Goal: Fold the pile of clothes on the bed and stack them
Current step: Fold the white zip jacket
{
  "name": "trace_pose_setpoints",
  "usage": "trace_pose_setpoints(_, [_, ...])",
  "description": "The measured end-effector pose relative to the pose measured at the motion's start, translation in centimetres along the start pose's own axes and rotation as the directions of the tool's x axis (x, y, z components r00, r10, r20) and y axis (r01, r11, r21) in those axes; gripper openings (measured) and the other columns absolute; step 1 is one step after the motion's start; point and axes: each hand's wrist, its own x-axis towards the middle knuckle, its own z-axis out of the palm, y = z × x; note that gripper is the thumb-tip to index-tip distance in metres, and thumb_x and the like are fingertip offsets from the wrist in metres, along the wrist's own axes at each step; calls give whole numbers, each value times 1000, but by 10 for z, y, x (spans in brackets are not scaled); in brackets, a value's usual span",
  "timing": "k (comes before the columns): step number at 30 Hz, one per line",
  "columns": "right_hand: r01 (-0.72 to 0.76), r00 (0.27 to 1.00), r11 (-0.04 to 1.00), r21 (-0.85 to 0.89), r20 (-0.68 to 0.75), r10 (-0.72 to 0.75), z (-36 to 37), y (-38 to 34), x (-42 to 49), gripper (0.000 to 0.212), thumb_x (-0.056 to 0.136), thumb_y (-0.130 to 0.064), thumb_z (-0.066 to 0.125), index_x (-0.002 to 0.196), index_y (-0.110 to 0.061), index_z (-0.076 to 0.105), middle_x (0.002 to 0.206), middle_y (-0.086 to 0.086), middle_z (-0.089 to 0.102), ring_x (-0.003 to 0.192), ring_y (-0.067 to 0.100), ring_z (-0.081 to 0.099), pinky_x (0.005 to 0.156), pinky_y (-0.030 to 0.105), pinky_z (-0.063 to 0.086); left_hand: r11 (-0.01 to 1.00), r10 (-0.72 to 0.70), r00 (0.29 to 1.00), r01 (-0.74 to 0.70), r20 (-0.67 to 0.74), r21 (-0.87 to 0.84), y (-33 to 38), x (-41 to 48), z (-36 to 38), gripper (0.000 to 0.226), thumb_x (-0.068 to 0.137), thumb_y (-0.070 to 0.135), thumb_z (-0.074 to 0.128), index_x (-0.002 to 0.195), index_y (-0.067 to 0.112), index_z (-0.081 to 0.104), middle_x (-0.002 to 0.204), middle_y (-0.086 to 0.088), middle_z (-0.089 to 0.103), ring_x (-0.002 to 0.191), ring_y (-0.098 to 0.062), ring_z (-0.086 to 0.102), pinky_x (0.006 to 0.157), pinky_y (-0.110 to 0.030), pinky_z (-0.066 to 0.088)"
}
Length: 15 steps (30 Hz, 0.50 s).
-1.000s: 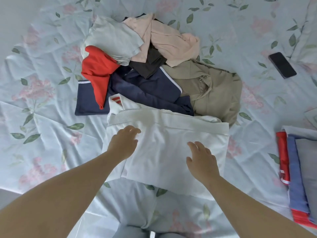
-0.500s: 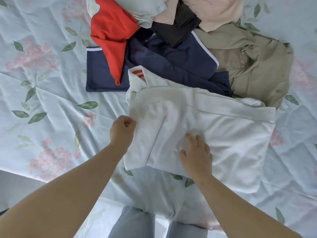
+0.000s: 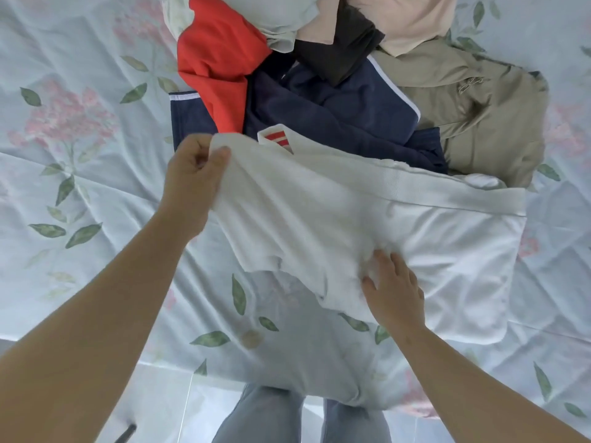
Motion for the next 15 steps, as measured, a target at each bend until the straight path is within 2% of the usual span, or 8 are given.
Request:
trace_pose_setpoints(2, [-14,1000,1000,17,1,14,0,-1,0,53,93,-32,46,142,-29,29,151,0,25,137,26,26,106,42,27,991,87,996,-90,27,96,0,11,2,13,88,24,59,86,37,58,77,20,60,69,2,53,60,-15,44])
trace_pose_setpoints(3, [-24,1000,1000,19,3,24,0,-2,0,53,92,-31,47,142,-29,29,151,0,25,136,27,26,106,42,28,993,27,998,-33,60,109,-9,11,7,13,90,23,59,98,33,56,84,18,59,75,-1,54,62,-16,44])
trace_pose_setpoints(5, [-40,999,999,10,9,40,1,-3,-2,53,92,-30,48,142,-28,29,152,0,24,136,27,26,106,42,28,953,-263,959,241,108,182,-40,0,15,41,90,29,62,125,20,42,103,3,57,92,-16,56,73,-22,47])
trace_pose_setpoints(7, [-50,999,999,7,8,50,2,-4,-2,54,91,-30,49,142,-28,29,152,0,23,137,27,25,106,42,28,819,-551,831,521,75,239,-71,-24,12,70,83,37,69,137,15,29,116,-6,53,104,-25,54,93,-36,46])
trace_pose_setpoints(9, [-56,998,998,15,7,56,3,-5,-2,54,91,-30,50,141,-28,30,152,0,23,136,28,24,105,42,28,760,-638,769,620,38,195,-95,-50,5,77,77,34,76,135,12,31,116,-7,54,106,-26,55,99,-45,45])
trace_pose_setpoints(12, [-53,999,999,2,-1,53,6,-4,-2,54,91,-30,51,141,-28,31,152,1,23,136,28,25,105,43,29,723,-661,743,591,107,359,-116,-85,1,49,77,31,77,113,13,50,96,-1,61,87,-20,60,76,-33,52])
trace_pose_setpoints(14, [-55,998,998,-5,-8,55,7,-5,-2,53,91,-29,50,140,-27,31,151,1,24,136,28,25,105,43,29,732,-622,771,508,141,454,-121,-98,2,23,84,26,70,99,15,56,81,2,60,76,-18,57,61,-24,44])
trace_pose_setpoints(15, [-57,998,998,-4,-10,57,7,-6,-1,53,90,-28,50,140,-27,31,151,1,24,135,29,26,104,43,29,750,-591,793,470,151,465,-120,-98,1,17,86,24,67,96,16,57,80,2,60,77,-20,57,61,-24,43])
